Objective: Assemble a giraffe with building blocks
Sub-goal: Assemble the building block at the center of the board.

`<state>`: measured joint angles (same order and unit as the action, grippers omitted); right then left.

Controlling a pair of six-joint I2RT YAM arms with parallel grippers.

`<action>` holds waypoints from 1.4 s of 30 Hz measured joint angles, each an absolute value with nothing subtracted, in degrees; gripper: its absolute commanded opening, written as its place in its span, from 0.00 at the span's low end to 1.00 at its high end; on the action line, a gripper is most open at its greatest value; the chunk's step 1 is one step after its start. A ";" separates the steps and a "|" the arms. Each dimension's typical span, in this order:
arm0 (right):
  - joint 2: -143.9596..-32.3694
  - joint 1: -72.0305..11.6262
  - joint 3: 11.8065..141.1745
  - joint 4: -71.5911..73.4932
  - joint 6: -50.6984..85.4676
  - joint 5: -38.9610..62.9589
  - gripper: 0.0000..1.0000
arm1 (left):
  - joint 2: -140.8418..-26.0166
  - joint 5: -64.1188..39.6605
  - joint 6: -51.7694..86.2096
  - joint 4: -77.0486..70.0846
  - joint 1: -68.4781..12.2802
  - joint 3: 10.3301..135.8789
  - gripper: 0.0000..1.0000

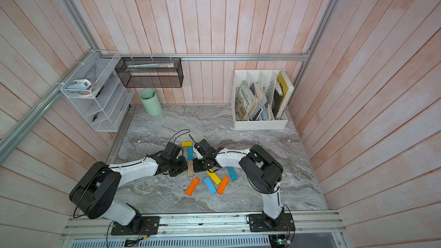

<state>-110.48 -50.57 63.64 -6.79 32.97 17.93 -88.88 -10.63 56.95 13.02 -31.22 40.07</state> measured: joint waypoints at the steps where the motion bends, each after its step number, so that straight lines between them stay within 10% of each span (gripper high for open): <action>1: -110.48 -50.57 63.64 -6.79 32.97 17.93 0.00 | -88.88 -10.66 56.95 13.02 -31.22 40.07 0.00; 42: -105.32 -47.53 60.51 -8.23 32.91 10.74 0.00 | -83.81 -9.82 56.99 15.57 -27.79 36.53 0.00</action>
<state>-105.32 -47.53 60.51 -8.23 32.91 10.74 -83.81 -9.82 56.99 15.57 -27.79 36.53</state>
